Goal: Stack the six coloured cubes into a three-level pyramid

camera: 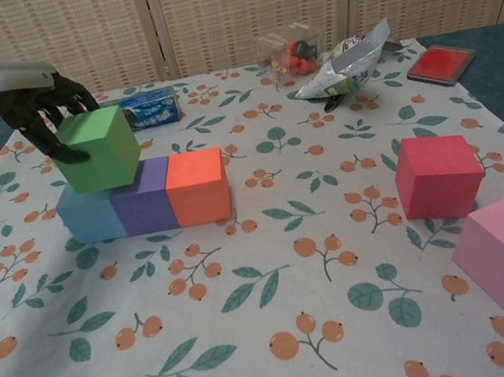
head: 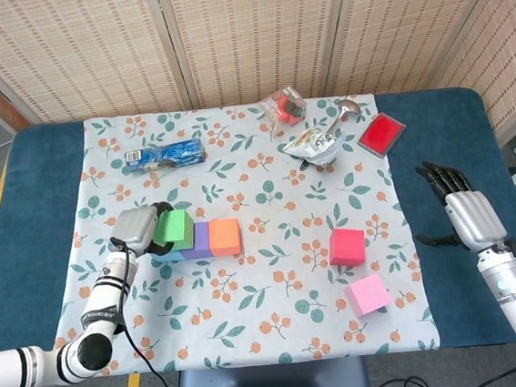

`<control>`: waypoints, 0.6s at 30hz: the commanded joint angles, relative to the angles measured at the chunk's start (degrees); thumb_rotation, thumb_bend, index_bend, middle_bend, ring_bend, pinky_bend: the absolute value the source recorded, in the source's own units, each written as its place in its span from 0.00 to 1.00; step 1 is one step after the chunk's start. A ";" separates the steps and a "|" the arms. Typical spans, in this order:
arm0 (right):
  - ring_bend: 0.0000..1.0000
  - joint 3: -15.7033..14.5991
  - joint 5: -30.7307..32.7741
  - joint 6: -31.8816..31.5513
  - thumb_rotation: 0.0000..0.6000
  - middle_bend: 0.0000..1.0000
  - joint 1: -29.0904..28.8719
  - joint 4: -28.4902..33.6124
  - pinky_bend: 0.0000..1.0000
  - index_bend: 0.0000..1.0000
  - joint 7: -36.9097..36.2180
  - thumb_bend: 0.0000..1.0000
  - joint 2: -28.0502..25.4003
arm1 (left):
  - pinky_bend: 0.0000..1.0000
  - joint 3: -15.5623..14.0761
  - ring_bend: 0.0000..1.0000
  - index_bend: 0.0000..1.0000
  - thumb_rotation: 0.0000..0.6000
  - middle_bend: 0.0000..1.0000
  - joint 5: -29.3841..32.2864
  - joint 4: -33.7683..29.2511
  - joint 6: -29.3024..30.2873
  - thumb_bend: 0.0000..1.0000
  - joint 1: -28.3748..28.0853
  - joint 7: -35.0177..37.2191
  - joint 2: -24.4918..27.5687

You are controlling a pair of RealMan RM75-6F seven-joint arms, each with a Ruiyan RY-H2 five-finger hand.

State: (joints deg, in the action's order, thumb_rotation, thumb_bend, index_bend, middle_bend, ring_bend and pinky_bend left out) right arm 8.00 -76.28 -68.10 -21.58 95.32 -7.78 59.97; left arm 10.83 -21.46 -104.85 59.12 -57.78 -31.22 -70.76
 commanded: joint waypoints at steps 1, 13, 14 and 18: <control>0.00 0.04 -0.10 0.15 1.00 0.00 0.01 -0.15 0.00 0.00 -0.13 0.00 0.09 | 0.36 -0.28 0.32 0.28 1.00 0.33 0.38 0.21 0.41 0.32 -0.20 -0.50 -0.56; 0.00 0.38 -0.18 0.60 1.00 0.00 0.07 -0.75 0.00 0.00 -0.51 0.00 0.47 | 0.36 -0.43 0.32 0.28 1.00 0.33 1.57 0.38 0.71 0.32 -0.58 -1.81 -0.73; 0.00 0.41 -0.20 0.61 1.00 0.00 0.09 -0.77 0.00 0.00 -0.57 0.00 0.47 | 0.36 -0.34 0.32 0.28 1.00 0.32 1.76 0.27 0.76 0.32 -0.65 -1.88 -0.75; 0.00 0.45 -0.19 0.77 1.00 0.00 0.17 -0.86 0.00 0.00 -0.66 0.00 0.37 | 0.36 -0.11 0.32 0.28 1.00 0.32 1.83 0.03 1.07 0.32 -0.70 -1.83 -0.95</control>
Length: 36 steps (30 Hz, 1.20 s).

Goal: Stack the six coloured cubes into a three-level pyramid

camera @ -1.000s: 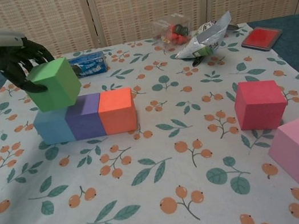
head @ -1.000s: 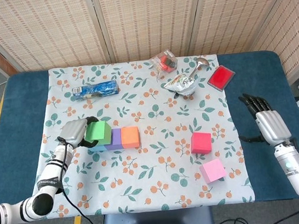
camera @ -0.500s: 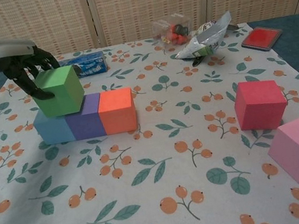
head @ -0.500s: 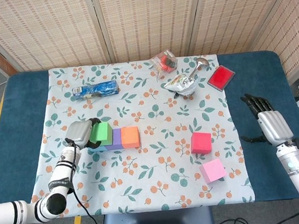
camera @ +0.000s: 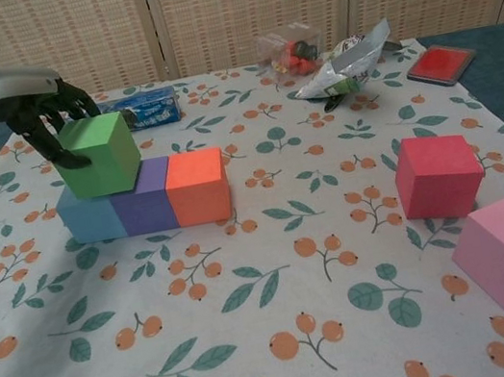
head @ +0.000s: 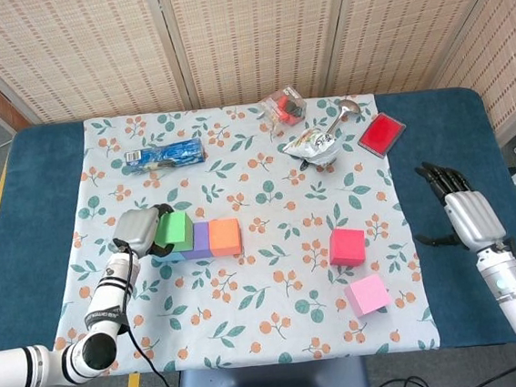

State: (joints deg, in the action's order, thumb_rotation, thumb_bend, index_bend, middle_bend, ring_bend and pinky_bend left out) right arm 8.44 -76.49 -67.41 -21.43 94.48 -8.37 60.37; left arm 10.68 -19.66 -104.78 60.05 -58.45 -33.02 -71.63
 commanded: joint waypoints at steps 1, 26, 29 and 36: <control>0.00 0.03 0.03 0.10 1.00 0.00 0.04 -0.06 0.00 0.00 -0.11 0.00 -0.04 | 0.36 0.05 0.32 0.28 1.00 0.31 0.02 -0.04 0.25 0.32 -0.04 -0.08 -0.19; 0.00 0.23 -0.27 0.92 1.00 0.00 0.22 -0.81 0.00 0.00 -1.39 0.00 -0.20 | 0.37 0.03 0.28 0.24 1.00 0.26 1.37 0.19 1.31 0.32 -0.39 -1.55 -1.36; 0.00 0.25 -0.28 0.98 1.00 0.00 0.24 -0.78 0.00 0.00 -1.47 0.00 -0.25 | 0.37 0.15 0.28 0.24 1.00 0.26 1.43 0.07 1.59 0.32 -0.33 -1.61 -1.33; 0.00 0.21 -0.34 1.08 1.00 0.00 0.31 -0.77 0.00 0.00 -1.43 0.00 -0.27 | 0.37 0.10 0.28 0.23 1.00 0.25 1.94 0.05 1.62 0.32 -0.43 -2.15 -1.59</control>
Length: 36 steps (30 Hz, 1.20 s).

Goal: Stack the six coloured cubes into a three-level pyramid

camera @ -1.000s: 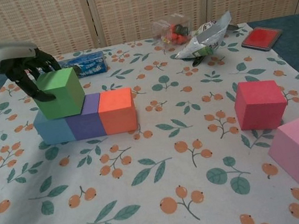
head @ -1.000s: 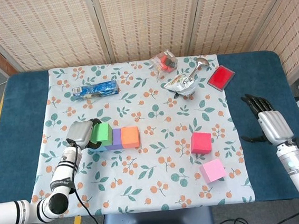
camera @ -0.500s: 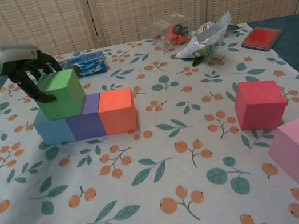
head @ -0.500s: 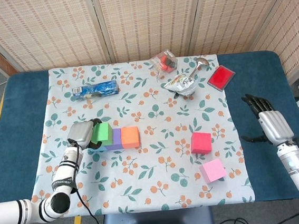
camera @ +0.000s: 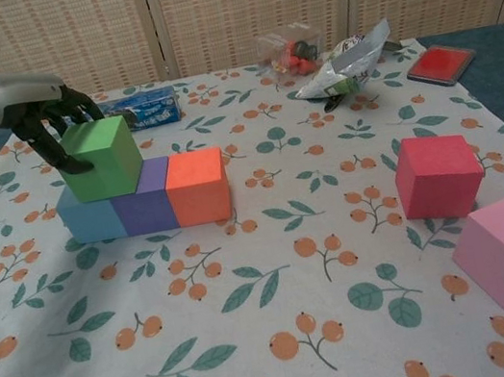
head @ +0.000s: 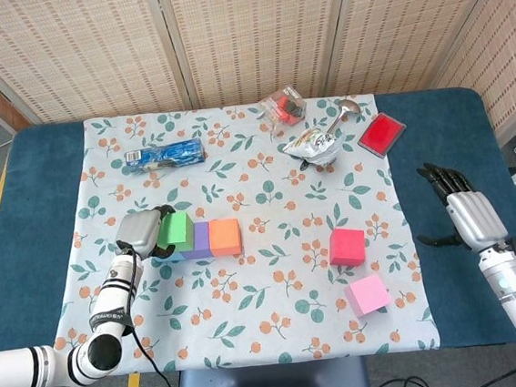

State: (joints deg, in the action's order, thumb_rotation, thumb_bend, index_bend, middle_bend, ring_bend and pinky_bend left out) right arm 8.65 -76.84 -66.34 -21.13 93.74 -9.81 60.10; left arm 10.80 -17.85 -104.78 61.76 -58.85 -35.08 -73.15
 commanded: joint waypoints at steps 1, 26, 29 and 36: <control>0.00 0.02 0.04 0.03 1.00 0.00 0.02 -0.04 0.00 0.00 -0.02 0.00 0.02 | 0.38 0.01 0.28 0.22 1.00 0.24 0.28 0.09 -0.18 0.32 -0.06 -0.12 -0.11; 0.00 -0.05 -0.94 -0.66 1.00 0.00 0.65 -0.02 0.00 0.00 -1.55 0.00 -0.44 | 0.24 -0.08 0.00 0.00 1.00 0.00 -1.47 -4.30 1.88 0.29 0.62 -0.87 1.66; 0.00 0.11 -1.12 -0.74 1.00 0.00 0.65 0.27 0.00 0.00 -1.96 0.00 -0.98 | 0.18 -0.68 0.00 0.00 1.00 0.00 -4.00 -5.07 0.88 0.29 1.00 -1.04 3.60; 0.00 1.04 -1.64 -1.97 1.00 0.00 0.70 2.14 0.00 0.00 -1.43 0.00 -3.34 | 0.13 -2.80 0.00 0.08 1.00 0.03 -7.58 -3.91 -7.10 0.29 0.62 -1.16 7.65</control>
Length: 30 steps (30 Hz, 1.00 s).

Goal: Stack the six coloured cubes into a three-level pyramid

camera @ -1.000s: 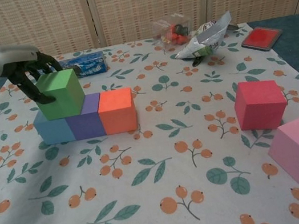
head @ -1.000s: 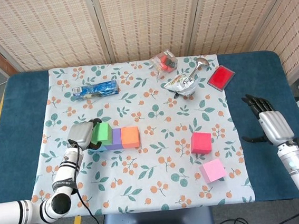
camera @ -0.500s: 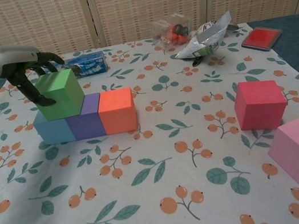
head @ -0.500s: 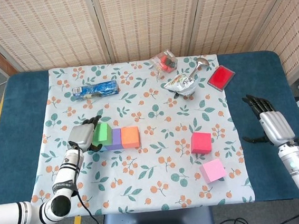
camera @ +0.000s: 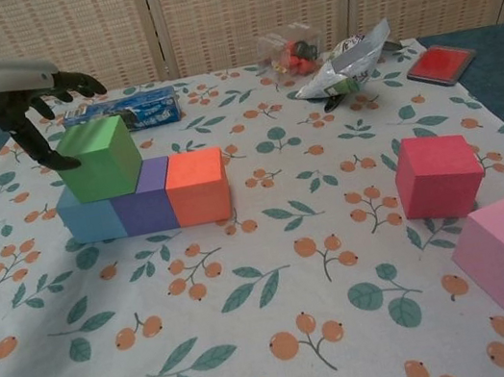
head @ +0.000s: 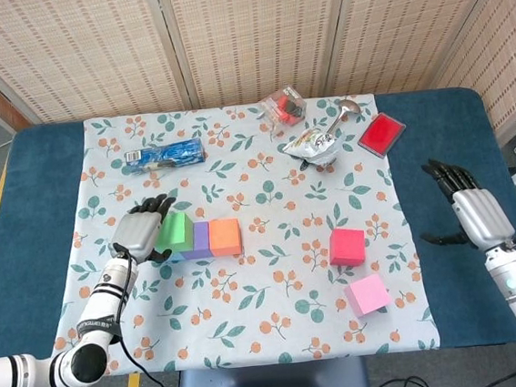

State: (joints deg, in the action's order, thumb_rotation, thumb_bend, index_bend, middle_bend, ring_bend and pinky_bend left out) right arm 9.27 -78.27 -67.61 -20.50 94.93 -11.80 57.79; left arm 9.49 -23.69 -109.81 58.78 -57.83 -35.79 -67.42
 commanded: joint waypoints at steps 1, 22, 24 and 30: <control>0.00 0.48 -0.16 -0.77 1.00 0.00 0.10 1.30 0.00 0.00 0.72 0.00 -1.27 | 0.12 -1.57 0.00 0.10 1.00 0.04 -2.14 1.57 -4.80 0.29 -0.41 -0.06 1.99; 0.00 0.25 0.93 -0.89 1.00 0.00 0.82 2.00 0.00 0.00 1.01 0.00 -1.09 | 0.16 -1.60 0.16 0.23 1.00 0.21 -5.78 6.61 -6.96 0.29 -0.70 6.27 -0.74; 0.00 0.26 0.96 -0.87 1.00 0.00 0.83 1.95 0.00 0.00 0.95 0.00 -1.08 | 0.16 -1.59 0.18 0.25 1.00 0.23 -5.90 6.92 -6.49 0.29 -0.72 6.40 -1.17; 0.00 0.21 1.06 -0.67 1.00 0.00 0.86 1.74 0.00 0.00 0.81 0.00 -1.00 | 0.18 -1.68 0.23 0.29 1.00 0.29 -6.05 7.61 -5.68 0.29 -0.89 6.44 -2.04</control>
State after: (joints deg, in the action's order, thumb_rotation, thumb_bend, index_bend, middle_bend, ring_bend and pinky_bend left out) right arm 9.48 -77.21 -68.29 -19.64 96.67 -10.99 56.78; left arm 7.83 -29.67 -102.25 53.01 -58.70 -29.34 -69.38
